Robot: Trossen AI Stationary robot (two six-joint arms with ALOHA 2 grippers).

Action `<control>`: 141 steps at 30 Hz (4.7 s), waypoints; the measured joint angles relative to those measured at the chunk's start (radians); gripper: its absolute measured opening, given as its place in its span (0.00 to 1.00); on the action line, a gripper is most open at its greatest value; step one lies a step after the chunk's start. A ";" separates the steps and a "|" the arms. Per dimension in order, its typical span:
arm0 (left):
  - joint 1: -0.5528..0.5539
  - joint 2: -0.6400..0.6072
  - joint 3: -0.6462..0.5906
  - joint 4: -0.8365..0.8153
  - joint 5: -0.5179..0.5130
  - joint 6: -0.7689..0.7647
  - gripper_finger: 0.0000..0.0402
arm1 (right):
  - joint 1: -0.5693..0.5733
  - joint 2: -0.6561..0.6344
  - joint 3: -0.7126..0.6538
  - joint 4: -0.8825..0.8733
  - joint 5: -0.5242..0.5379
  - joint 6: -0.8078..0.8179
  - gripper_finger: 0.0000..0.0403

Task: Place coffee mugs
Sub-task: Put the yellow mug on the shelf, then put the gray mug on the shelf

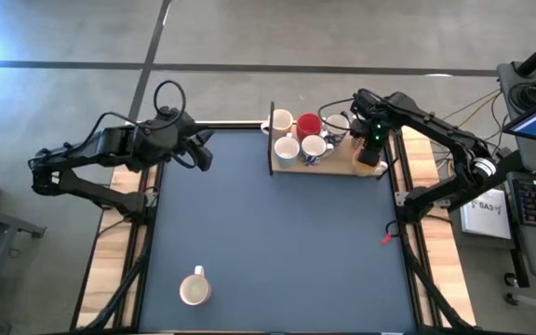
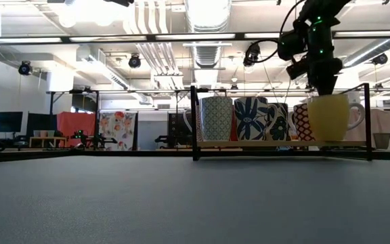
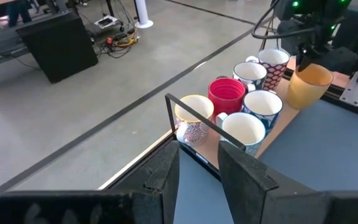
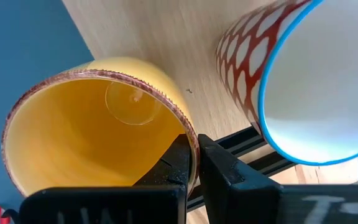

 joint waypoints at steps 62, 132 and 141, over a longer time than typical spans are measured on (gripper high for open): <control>0.000 0.012 0.000 0.001 0.000 -0.044 0.23 | -0.022 -0.039 0.001 -0.021 0.032 -0.011 0.03; 0.000 0.013 -0.001 -0.024 0.163 -0.043 0.23 | 0.024 -0.048 0.153 -0.123 -0.103 0.472 0.15; 0.000 0.046 -0.001 -0.159 0.356 -0.056 0.23 | 0.220 -0.073 0.153 -0.081 -0.106 0.719 0.15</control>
